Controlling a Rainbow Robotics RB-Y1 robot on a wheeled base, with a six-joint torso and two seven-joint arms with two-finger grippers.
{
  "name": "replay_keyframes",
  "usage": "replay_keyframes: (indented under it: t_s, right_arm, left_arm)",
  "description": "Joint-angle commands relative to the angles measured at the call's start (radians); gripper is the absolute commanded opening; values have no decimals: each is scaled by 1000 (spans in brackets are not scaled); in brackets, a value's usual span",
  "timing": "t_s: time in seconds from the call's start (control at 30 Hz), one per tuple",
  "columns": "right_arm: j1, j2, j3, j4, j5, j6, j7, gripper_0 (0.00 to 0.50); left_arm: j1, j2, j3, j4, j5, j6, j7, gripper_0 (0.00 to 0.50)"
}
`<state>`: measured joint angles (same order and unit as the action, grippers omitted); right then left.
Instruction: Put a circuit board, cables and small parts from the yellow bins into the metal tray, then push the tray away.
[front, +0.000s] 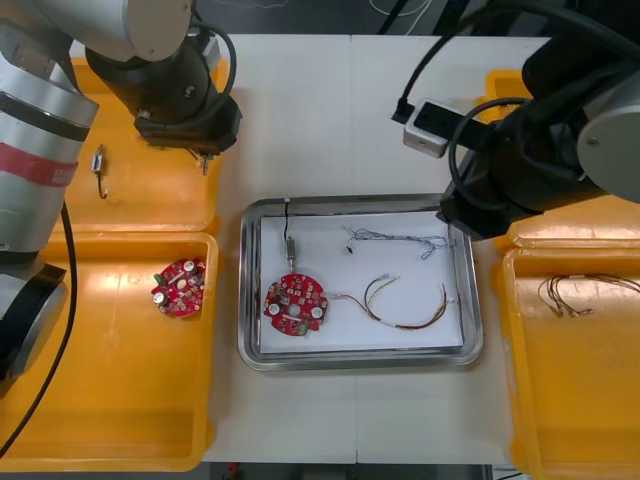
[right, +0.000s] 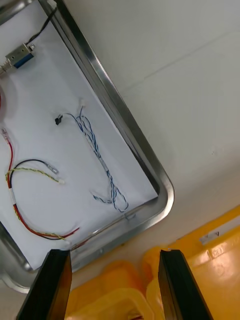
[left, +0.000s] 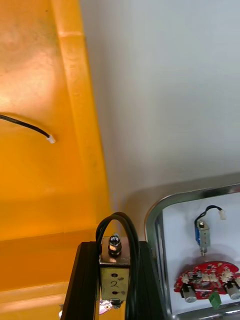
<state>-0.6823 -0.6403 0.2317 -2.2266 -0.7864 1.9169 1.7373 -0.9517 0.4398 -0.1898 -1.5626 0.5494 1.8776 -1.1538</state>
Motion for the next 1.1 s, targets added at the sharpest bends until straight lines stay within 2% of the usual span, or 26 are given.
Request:
replay_keyframes:
  t_s: [0.03,0.43,0.7,0.93,1.1]
  right_arm:
    - [81,-90,-104,-57,-43,3,-156,500]
    - [231,-165,-331,-71,-93,3,-364,500]
    - [349,-196,-508,-73,-109,3,-375,500]
    - [449,-203,-643,-71,-126,3,-381,500]
    - [498,-203,-690,-71,-131,3,-384,500]
  left_arm:
    - [7,-66,26,-62,-36,31,146,0]
    - [7,-164,-114,-90,-128,22,329,0]
    - [7,-207,-243,-88,-143,-15,462,0]
    - [13,-207,-358,-88,-123,-60,559,0]
    - [42,-205,-416,-86,-137,-97,583,0]
